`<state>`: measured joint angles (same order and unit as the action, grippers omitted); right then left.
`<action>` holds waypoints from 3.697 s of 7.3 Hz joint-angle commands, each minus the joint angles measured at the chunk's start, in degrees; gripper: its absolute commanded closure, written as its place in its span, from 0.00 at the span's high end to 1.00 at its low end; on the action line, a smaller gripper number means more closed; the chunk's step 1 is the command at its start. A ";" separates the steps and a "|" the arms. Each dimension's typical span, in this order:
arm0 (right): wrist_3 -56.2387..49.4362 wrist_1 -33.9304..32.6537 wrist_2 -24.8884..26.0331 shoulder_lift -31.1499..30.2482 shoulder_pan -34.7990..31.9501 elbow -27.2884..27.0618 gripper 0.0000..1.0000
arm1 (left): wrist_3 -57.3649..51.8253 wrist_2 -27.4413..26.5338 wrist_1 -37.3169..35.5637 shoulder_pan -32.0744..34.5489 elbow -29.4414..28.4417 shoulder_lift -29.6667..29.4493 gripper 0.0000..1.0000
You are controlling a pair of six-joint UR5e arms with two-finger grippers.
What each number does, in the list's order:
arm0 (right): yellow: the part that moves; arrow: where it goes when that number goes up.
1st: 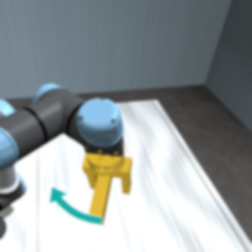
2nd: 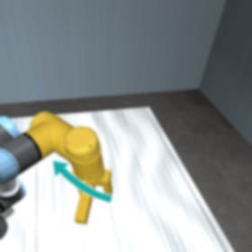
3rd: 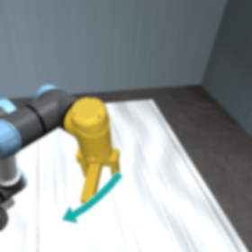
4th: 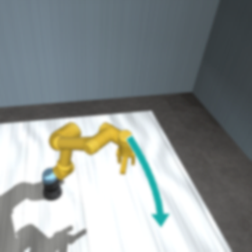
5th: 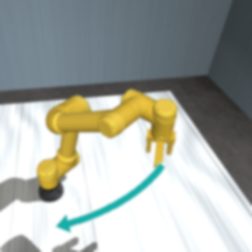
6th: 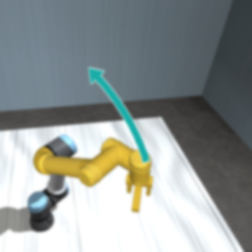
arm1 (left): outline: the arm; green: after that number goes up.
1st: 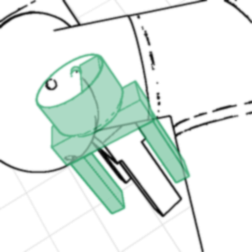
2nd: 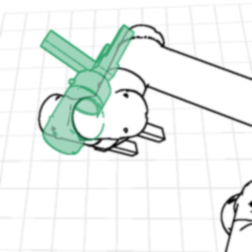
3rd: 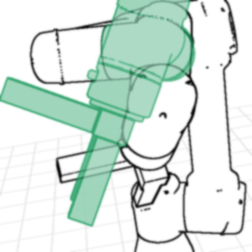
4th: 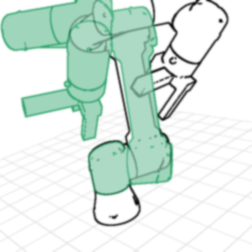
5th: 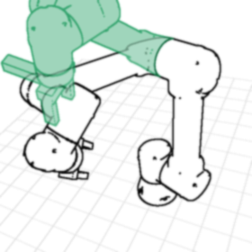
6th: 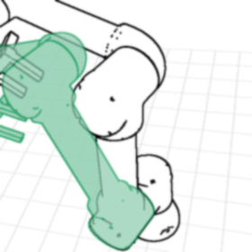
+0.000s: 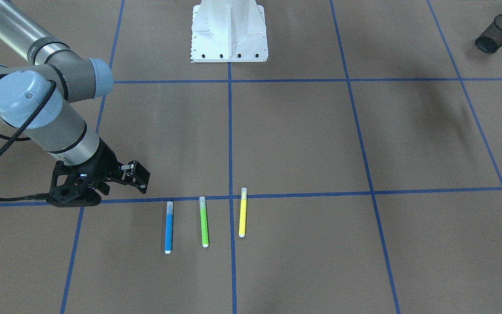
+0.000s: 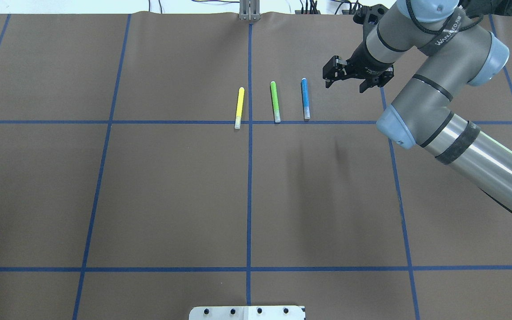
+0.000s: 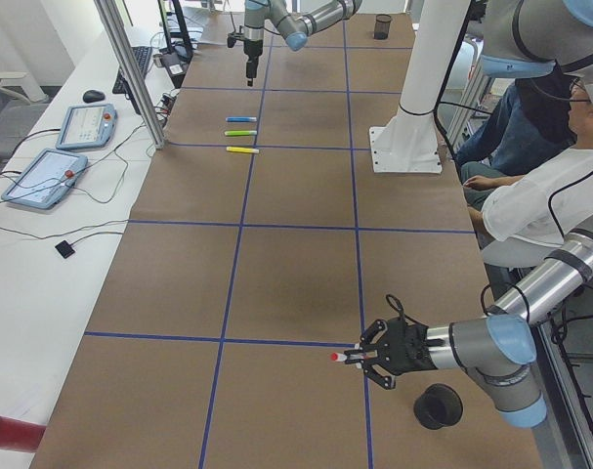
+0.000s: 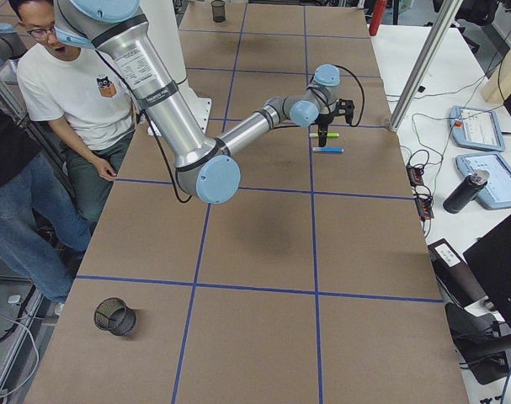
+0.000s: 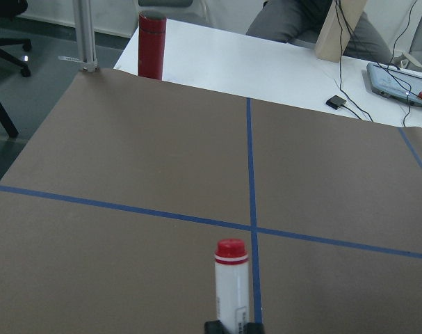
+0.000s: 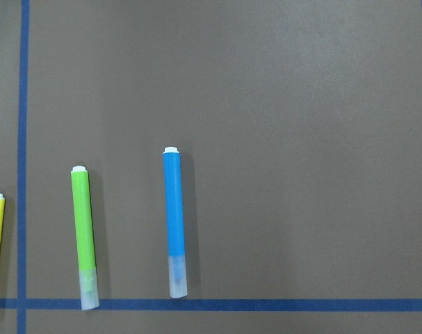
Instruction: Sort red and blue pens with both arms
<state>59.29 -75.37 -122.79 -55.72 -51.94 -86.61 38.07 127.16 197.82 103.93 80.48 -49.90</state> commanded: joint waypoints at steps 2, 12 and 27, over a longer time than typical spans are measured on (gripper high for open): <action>0.04 -0.13 -0.09 0.17 0.00 0.83 0.94 | -9.32 0.11 11.08 6.20 -11.13 4.00 0.00; 0.13 -0.04 0.00 1.04 0.00 2.32 0.95 | -13.29 10.09 7.80 9.19 -12.47 1.15 1.00; -15.42 -0.21 -15.02 23.98 0.79 44.41 0.74 | 8.33 16.89 -68.01 -13.93 16.55 -40.71 1.00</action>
<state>45.05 -75.51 -137.00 -33.38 -51.24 -44.87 45.91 144.08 129.86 90.29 96.91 -90.50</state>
